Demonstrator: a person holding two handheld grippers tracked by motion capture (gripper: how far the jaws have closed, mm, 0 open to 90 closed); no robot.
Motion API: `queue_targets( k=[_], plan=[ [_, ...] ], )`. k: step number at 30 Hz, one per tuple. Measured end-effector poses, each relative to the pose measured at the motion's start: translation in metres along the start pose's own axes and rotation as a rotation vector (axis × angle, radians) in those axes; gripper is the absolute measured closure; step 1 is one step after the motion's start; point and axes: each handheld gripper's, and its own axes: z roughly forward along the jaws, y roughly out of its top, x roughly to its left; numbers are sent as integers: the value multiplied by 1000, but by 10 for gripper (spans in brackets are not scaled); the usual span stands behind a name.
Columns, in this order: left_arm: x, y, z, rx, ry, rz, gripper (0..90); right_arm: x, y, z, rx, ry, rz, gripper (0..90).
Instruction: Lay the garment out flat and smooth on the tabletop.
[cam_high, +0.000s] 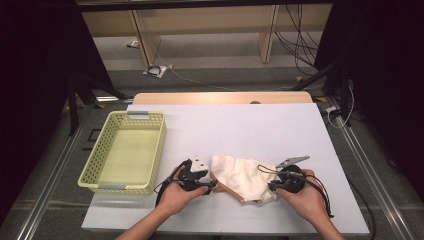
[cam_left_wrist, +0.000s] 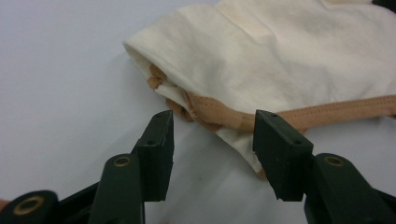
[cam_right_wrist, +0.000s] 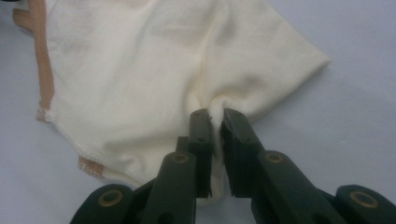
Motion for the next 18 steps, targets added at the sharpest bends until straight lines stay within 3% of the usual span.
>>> queue_targets(
  k=[4,7,12,13,14,15,18],
  plan=[
    [-5,-1,2,6,-21,9,500,4,1,-4,-14,-38,-35,748],
    [-8,-1,4,13,-29,13,547,12,4,-13,-86,-63,-115,674],
    [-17,0,-1,28,-22,41,619,30,7,-16,-149,-20,-233,574],
    [-18,-1,-2,30,-24,42,634,35,7,-16,-153,-4,-289,565],
    [-19,-1,-4,35,-29,44,645,38,7,-15,-158,14,-311,561],
    [-19,-1,-4,36,-33,41,659,43,8,-14,-157,55,-335,561],
    [-21,-2,-3,52,-50,36,684,55,8,-5,-132,96,-380,551]
  ],
)
